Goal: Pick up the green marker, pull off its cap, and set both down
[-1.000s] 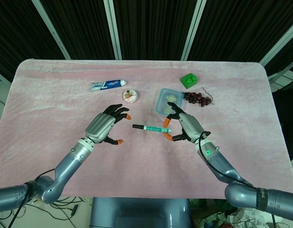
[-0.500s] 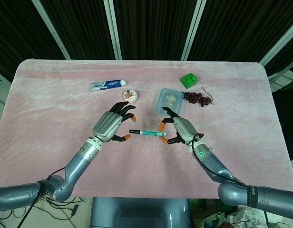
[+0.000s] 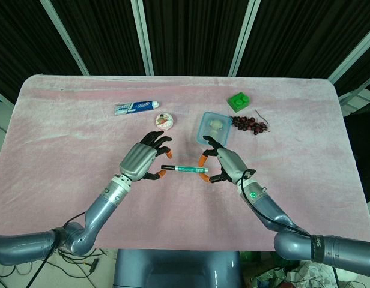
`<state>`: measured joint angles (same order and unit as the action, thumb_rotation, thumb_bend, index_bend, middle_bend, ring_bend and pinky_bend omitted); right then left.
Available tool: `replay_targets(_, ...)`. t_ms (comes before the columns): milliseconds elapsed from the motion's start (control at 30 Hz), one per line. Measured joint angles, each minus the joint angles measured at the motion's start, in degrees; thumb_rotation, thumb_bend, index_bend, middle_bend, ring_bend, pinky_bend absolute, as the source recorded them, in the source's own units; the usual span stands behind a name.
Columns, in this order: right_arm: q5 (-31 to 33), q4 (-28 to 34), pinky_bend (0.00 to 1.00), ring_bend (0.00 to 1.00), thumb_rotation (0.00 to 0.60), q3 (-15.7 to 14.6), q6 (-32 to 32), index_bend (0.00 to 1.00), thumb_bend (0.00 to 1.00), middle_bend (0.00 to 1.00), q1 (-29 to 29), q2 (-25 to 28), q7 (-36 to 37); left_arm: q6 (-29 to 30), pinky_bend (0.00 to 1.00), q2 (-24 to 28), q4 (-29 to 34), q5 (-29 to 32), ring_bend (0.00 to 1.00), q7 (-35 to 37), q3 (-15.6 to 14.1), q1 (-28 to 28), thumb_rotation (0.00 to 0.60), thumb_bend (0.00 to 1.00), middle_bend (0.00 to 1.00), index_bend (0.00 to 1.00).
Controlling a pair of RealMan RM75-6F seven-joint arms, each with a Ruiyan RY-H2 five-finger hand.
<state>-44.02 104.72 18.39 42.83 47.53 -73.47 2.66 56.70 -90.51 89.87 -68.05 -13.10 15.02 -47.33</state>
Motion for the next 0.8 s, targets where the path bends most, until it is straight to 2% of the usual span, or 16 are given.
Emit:
replay_targets(300,-0.28,-0.1,0.17,0.07,0.6,-0.43,-0.04,0.73,0.31,0.02,0.19,0.16,0.59,0.45,0.07,-2.18,-2.05,-0.35,0.02,0.13,-0.24,-0.71,0.6,0.32,0.18,0.45)
replay_targets(800,-0.32,-0.04,0.17,0.07,0.6,-1.06,-0.22,0.73,0.31,0.02,0.56,0.56,1.38,1.08,0.07,-3.37,-3.46,-0.56,0.03,0.43,-0.58,-0.91,0.6,0.36,0.23,0.55)
